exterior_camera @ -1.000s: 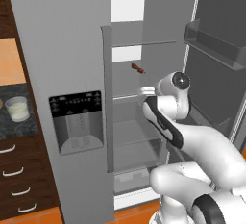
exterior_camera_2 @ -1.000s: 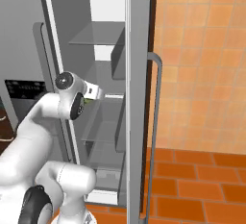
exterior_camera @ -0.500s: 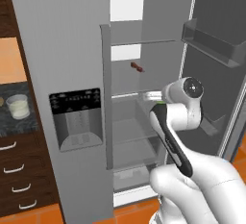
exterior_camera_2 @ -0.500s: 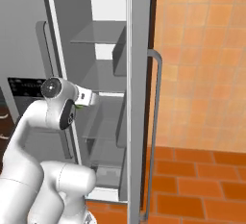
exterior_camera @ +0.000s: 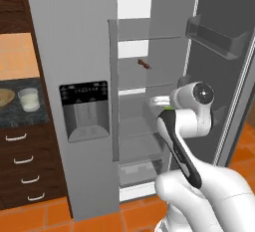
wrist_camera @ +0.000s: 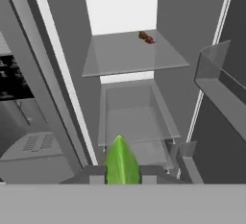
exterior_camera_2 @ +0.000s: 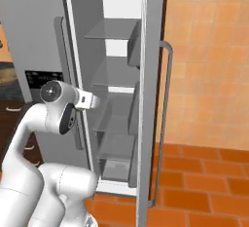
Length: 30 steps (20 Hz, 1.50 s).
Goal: Grab a lemon wedge from the fridge and one ice cube from the ice bowl, and put them in the glass of lemonade.
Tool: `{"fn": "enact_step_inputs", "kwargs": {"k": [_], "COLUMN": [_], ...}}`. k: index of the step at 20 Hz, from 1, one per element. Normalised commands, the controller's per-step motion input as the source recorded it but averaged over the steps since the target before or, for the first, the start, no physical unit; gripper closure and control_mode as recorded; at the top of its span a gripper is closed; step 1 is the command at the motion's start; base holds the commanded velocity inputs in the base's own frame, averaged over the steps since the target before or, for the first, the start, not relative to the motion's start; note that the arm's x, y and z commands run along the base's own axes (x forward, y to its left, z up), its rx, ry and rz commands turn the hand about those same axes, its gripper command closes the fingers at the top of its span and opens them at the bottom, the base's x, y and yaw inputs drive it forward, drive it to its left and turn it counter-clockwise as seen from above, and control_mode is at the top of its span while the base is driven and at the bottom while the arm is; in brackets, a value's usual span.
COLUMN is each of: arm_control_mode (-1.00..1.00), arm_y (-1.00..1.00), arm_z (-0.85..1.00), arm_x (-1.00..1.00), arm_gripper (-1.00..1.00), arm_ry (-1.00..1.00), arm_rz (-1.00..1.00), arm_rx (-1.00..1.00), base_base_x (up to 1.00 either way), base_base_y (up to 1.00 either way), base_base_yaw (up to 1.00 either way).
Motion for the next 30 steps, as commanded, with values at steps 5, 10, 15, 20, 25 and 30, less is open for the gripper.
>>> {"fn": "enact_step_inputs", "kwargs": {"k": [5, 10, 15, 20, 25, 30], "arm_control_mode": [1.0, 1.0, 1.0, 1.0, 1.0, 1.0], "arm_y": [0.0, 0.0, 0.0, 0.0, 0.0, 0.0], "arm_z": [0.0, 0.0, 0.0, 0.0, 0.0, 0.0], "arm_x": [0.0, 0.0, 0.0, 0.0, 0.0, 0.0], "arm_gripper": [1.0, 1.0, 1.0, 1.0, 1.0, 1.0], "arm_ry": [0.0, 0.0, 0.0, 0.0, 0.0, 0.0], "arm_rz": [0.0, 0.0, 0.0, 0.0, 0.0, 0.0], "arm_rx": [0.0, 0.0, 0.0, 0.0, 0.0, 0.0], "base_base_x": [-0.24, -0.19, -0.22, -0.13, 0.01, 0.23], "base_base_y": [0.86, 1.0, 1.0, 1.0, 0.81, 0.25], "base_base_yaw": [0.04, 0.05, 0.04, 0.03, 0.0, 0.0]}}
